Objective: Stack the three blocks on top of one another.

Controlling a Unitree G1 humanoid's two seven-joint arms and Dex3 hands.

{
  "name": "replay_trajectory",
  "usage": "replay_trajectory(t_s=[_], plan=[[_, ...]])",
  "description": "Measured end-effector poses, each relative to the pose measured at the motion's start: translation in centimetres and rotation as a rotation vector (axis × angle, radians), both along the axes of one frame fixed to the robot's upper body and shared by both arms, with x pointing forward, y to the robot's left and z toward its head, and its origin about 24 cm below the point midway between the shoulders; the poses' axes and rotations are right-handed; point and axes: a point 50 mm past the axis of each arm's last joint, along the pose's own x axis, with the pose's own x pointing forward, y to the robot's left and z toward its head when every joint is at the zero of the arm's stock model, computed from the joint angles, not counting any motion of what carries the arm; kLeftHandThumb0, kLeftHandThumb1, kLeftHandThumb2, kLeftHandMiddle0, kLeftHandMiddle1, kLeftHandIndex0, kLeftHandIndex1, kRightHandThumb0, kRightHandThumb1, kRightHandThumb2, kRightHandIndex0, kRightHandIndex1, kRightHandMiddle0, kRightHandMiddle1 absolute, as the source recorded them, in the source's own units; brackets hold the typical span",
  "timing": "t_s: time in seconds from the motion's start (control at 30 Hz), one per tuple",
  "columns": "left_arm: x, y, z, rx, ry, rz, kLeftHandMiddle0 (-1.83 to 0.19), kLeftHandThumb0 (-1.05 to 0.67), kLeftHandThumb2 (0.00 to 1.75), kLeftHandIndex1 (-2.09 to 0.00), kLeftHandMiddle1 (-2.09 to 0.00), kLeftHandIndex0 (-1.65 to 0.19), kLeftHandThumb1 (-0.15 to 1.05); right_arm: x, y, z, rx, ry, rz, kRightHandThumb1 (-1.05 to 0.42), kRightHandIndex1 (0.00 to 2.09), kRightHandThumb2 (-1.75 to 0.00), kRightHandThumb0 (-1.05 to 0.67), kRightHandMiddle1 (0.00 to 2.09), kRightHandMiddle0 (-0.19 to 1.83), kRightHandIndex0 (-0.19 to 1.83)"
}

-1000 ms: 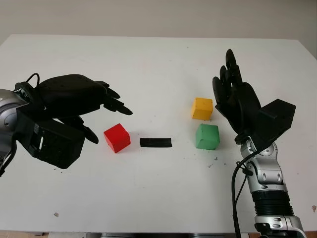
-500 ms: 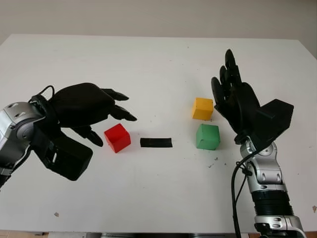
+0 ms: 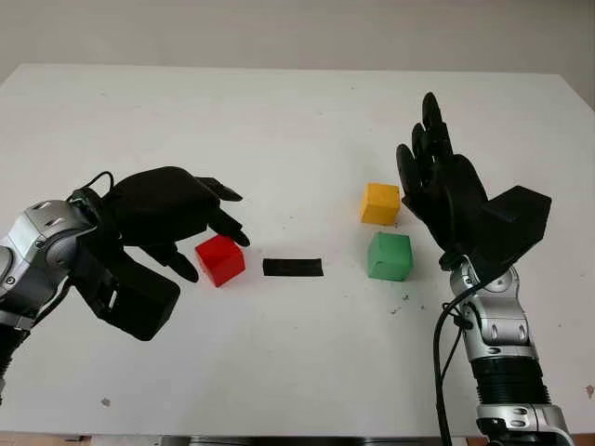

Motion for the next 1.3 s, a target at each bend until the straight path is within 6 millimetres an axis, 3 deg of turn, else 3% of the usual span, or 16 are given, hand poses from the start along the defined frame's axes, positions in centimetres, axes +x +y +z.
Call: replay_trajectory(t_s=[0.07, 0.17, 0.27, 0.63, 0.83, 1.0, 1.3], plan=[[0.1, 0.0, -0.1, -0.01, -0.007, -0.005, -0.15, -0.42, 0.06, -0.97, -0.54, -0.72, 0.82, 0.0, 0.0, 0.0, 0.005, -0.004, 0.005, -1.05, 0.0, -0.52, -0.73, 0.0, -0.19, -0.19], [0.1, 0.0, 0.0, -0.01, -0.013, -0.006, -0.19, -0.41, 0.05, -1.04, -0.15, -0.7, 0.84, 0.0, 0.0, 0.0, 0.007, -0.004, 0.007, -1.05, 0.0, -0.53, -0.72, 0.0, -0.19, -0.19], [0.1, 0.0, 0.0, -0.005, -0.026, -0.004, -0.14, -0.41, 0.06, -1.04, -0.05, -0.68, 0.85, 0.0, 0.0, 0.0, 0.004, -0.004, 0.004, -1.05, 0.0, -0.53, -0.73, 0.0, -0.19, -0.19], [0.7, -0.7, 2.1, -0.007, -0.054, 0.0, -0.15, -0.4, 0.05, -1.14, -0.06, -0.63, 0.85, 0.0, 0.0, 0.0, -0.008, -0.004, -0.002, -1.05, 0.0, -0.52, -0.74, 0.0, -0.19, -0.19], [0.8, -3.2, 4.0, 0.03, -0.081, -0.081, -0.2, -0.41, 0.05, -1.21, -0.07, -0.62, 0.84, 0.0, 0.0, 0.0, -0.007, -0.003, 0.006, -1.05, 0.0, -0.52, -0.75, 0.0, -0.19, -0.19], [1.1, -5.9, 4.7, 0.112, -0.133, -0.185, -0.27, -0.44, 0.06, -1.09, -0.07, -0.66, 0.84, 0.0, 0.0, 0.1, -0.011, -0.007, 0.004, -1.05, 0.0, -0.52, -0.74, 0.0, -0.19, -0.19], [2.0, -8.1, 3.8, 0.175, -0.189, -0.324, -0.3, -0.33, 0.05, -1.07, -0.06, -0.59, 0.86, 0.0, 0.1, 0.1, -0.009, -0.01, 0.002, -1.05, 0.0, -0.52, -0.75, 0.0, -0.19, -0.19]])
